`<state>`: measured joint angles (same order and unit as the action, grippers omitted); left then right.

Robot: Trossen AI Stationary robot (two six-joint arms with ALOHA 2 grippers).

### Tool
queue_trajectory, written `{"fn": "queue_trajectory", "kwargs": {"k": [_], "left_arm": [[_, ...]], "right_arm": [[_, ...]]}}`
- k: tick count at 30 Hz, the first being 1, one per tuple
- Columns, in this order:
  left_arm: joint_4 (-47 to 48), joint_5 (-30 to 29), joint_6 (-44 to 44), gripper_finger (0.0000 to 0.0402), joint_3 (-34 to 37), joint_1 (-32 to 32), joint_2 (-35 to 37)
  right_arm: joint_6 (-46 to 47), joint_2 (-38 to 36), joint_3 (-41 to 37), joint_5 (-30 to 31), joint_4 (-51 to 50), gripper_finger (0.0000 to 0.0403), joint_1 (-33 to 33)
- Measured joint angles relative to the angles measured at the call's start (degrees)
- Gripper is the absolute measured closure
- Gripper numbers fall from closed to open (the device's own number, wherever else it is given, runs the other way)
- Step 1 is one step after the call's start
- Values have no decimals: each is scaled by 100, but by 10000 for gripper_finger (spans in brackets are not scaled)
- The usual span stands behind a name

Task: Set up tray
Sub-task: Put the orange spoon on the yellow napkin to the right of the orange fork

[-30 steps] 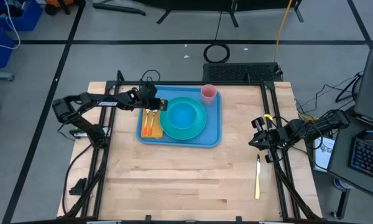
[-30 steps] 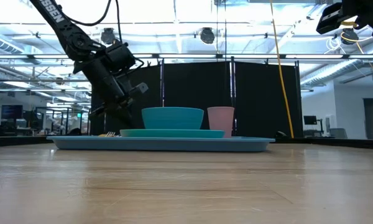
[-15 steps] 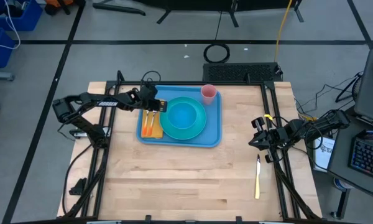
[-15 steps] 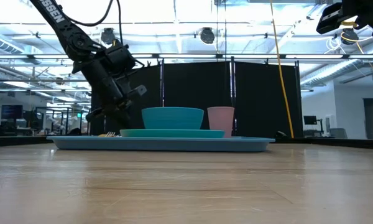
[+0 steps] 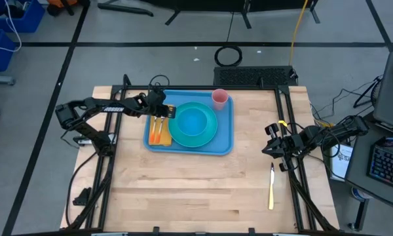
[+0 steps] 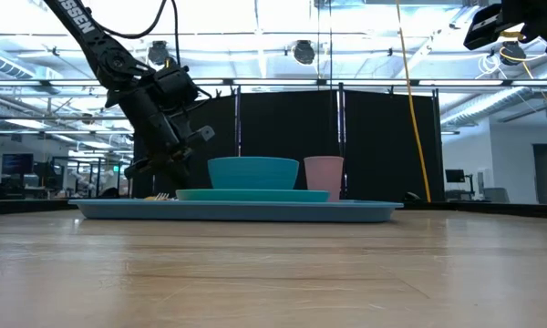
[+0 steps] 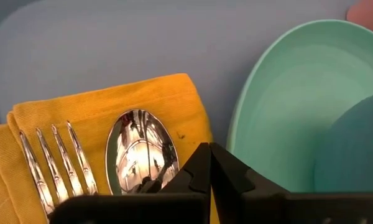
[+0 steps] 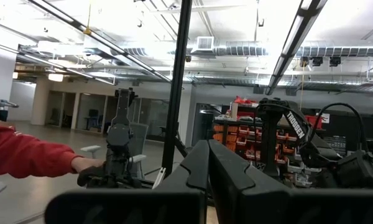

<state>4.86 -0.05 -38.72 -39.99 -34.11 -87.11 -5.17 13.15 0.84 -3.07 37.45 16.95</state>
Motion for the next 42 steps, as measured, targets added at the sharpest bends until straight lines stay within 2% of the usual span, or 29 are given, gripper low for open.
{"fn": "queue_trajectory", "kwargs": {"k": [11, 17, 27, 32, 38, 42], "left_arm": [[324, -283, -101, 396, 2, 0, 0], [183, -2, -88, 397, 2, -92, 0], [83, 109, -107, 397, 2, -228, -5], [17, 153, -110, 396, 2, -229, -228], [-654, 308, -143, 395, -6, -203, -656], [-737, 381, -147, 398, 2, -177, -750]], "right_arm": [[-2, 0, -2, 0, 0, 399, 0], [-2, -2, 0, 0, -1, 399, 2], [-2, -1, -2, 0, -2, 399, 0], [-2, -1, -1, 0, -1, 399, 2], [-2, -2, -1, -1, -2, 399, 2], [-2, -2, 0, 0, -3, 399, 1]]}}
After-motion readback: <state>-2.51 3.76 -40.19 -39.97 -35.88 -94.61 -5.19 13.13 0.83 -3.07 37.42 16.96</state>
